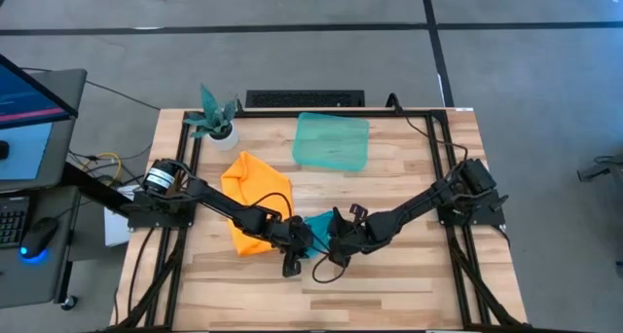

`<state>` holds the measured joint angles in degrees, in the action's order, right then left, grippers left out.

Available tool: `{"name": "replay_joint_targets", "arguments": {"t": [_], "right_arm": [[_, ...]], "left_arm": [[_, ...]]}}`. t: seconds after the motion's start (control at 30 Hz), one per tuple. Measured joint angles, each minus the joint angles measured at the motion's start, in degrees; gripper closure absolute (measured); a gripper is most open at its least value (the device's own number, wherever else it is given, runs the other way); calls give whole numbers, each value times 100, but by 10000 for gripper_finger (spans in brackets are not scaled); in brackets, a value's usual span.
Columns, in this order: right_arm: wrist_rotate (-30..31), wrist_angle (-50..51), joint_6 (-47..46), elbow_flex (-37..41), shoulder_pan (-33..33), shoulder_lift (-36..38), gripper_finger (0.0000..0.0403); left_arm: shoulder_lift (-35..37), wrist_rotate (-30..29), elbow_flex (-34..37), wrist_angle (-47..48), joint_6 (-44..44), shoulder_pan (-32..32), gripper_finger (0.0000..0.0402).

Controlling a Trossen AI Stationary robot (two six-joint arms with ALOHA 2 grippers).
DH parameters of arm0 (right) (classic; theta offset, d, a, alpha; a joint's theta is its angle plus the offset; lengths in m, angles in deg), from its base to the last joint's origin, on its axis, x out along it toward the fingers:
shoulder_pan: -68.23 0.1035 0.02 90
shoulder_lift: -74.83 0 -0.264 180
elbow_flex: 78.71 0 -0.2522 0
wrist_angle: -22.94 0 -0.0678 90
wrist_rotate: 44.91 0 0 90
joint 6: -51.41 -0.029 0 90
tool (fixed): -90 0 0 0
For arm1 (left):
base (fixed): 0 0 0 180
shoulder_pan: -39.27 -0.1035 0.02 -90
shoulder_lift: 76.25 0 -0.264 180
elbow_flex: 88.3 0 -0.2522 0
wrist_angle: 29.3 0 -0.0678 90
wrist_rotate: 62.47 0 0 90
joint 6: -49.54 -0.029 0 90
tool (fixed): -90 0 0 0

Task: Roll microfiber towels into tight, uniform cylinder then place into a basket
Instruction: Roll the blue microfiber towel

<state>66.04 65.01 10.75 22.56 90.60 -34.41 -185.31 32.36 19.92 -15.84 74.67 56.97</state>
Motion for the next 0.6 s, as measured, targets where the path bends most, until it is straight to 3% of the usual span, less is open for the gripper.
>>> {"name": "replay_joint_targets", "arguments": {"t": [0.17,0.43,0.6], "right_arm": [[-46,-152,-2,-18,-68,-169,390],[-130,-8,-144,-18,-158,-152,391],[-221,129,-287,-26,-153,-147,388]], "left_arm": [[0,-54,4,14,-42,11,353],[0,-72,7,18,-47,0,284],[0,-84,5,29,-277,-43,266]]}}
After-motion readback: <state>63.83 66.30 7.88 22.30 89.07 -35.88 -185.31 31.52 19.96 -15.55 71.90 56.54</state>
